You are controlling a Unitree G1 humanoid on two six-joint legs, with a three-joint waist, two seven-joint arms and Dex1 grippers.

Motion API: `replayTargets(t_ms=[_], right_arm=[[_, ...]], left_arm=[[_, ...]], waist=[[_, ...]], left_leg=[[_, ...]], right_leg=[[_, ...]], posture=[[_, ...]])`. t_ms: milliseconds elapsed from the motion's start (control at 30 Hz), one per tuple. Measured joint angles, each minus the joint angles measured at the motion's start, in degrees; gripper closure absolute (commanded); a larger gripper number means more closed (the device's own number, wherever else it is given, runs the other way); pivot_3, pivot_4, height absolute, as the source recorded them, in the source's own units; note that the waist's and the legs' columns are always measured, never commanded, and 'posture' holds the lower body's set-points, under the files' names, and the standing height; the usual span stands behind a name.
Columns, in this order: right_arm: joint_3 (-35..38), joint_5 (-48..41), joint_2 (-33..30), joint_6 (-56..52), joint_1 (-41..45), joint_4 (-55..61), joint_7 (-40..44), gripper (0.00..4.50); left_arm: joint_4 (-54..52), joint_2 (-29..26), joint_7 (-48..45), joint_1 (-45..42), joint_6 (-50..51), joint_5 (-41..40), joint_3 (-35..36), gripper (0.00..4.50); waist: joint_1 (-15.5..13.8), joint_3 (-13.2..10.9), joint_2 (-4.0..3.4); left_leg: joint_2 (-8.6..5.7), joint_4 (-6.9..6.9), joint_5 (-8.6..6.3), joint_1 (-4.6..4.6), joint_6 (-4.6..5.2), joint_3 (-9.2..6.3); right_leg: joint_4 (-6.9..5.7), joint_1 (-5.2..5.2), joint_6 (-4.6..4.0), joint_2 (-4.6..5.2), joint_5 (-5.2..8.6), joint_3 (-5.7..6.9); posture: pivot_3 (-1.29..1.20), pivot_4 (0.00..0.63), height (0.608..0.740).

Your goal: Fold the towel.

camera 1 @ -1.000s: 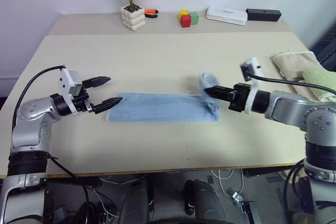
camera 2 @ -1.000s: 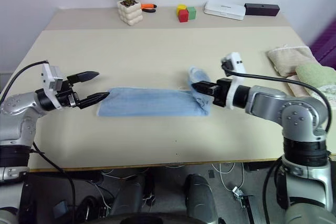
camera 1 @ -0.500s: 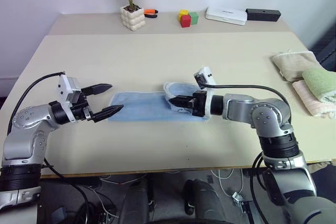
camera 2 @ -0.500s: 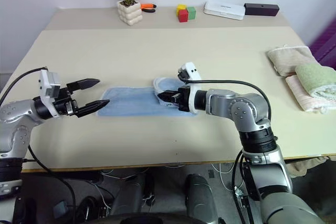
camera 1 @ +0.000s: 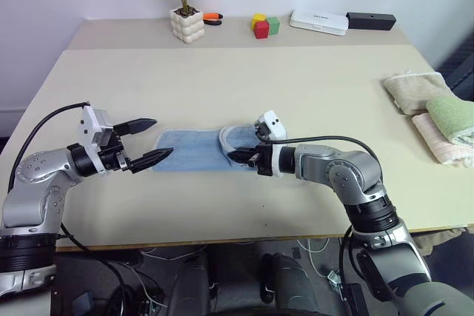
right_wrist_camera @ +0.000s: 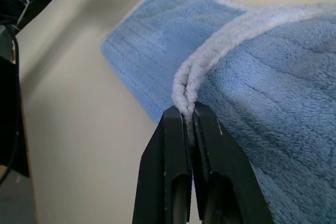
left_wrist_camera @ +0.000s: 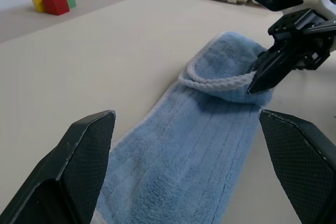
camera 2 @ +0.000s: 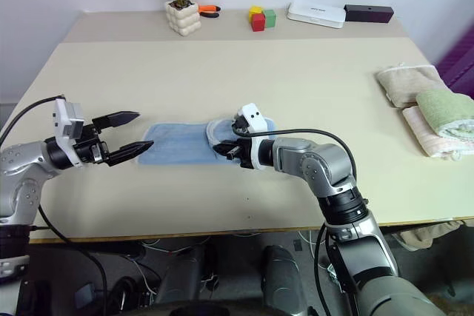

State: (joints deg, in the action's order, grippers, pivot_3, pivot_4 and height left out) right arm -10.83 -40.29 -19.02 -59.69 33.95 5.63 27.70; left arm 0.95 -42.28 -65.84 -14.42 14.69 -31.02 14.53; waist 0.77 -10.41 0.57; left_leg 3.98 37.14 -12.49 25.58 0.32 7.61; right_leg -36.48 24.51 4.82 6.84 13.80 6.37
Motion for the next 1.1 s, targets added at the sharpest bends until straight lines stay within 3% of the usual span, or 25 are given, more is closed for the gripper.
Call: replayTargets(t_ms=[33,267,567,667,900,1100], right_arm=[[0.0,0.3,0.1,0.0,0.0,0.0,0.1,3.55],[1.3,1.3,1.4,-0.3,-0.3,-0.3,0.5,0.05],[16.5,-5.9,-3.1,-0.7,1.5,-1.1,6.5,0.05],[17.7,-4.1,-2.8,3.8,2.6,-2.7,6.5,0.81],[9.0,7.6,0.6,25.0,-5.0,-3.6,12.8,4.42],[2.9,19.6,1.8,40.2,-6.1,-11.1,13.5,4.48]], left_arm=[[0.2,0.0,0.0,-0.2,0.0,0.0,0.0,0.00],[0.2,0.0,0.0,-1.1,0.0,0.1,-0.3,0.00],[1.8,0.1,0.0,-1.8,-0.3,0.6,-0.5,0.00],[1.9,0.7,0.1,-2.5,-0.5,0.6,-1.0,0.00],[2.2,1.2,0.2,-2.3,-0.3,0.6,-2.1,0.00],[-1.4,1.3,0.1,0.9,2.5,-0.3,-2.4,0.00]], waist=[[0.0,0.0,0.00],[0.0,0.0,0.00],[0.0,0.0,0.00],[0.1,0.0,0.00],[0.1,0.0,-0.02],[0.1,0.0,-0.01]], left_leg=[[0.00,0.00,0.00,0.00,0.00,0.00],[0.00,0.00,0.00,0.01,0.00,0.01],[0.00,-0.02,0.00,-0.01,0.00,0.00],[0.01,-0.06,0.00,-0.03,0.00,0.02],[0.00,-0.05,0.00,-0.02,-0.01,0.06],[0.00,-0.02,0.01,-0.08,-0.03,0.03]], right_leg=[[0.00,0.00,0.00,0.00,0.00,0.00],[0.00,0.00,0.00,0.00,0.00,0.00],[0.02,-0.01,0.00,-0.01,0.00,0.00],[0.02,0.00,0.00,-0.02,0.00,0.00],[0.03,0.00,0.01,-0.02,0.00,0.00],[0.02,-0.06,0.01,-0.02,0.00,-0.01]], posture=[[0.00,0.150,0.740],[0.00,0.150,0.740],[0.00,0.150,0.740],[0.00,0.150,0.740],[0.00,0.150,0.740],[0.00,0.150,0.740]])
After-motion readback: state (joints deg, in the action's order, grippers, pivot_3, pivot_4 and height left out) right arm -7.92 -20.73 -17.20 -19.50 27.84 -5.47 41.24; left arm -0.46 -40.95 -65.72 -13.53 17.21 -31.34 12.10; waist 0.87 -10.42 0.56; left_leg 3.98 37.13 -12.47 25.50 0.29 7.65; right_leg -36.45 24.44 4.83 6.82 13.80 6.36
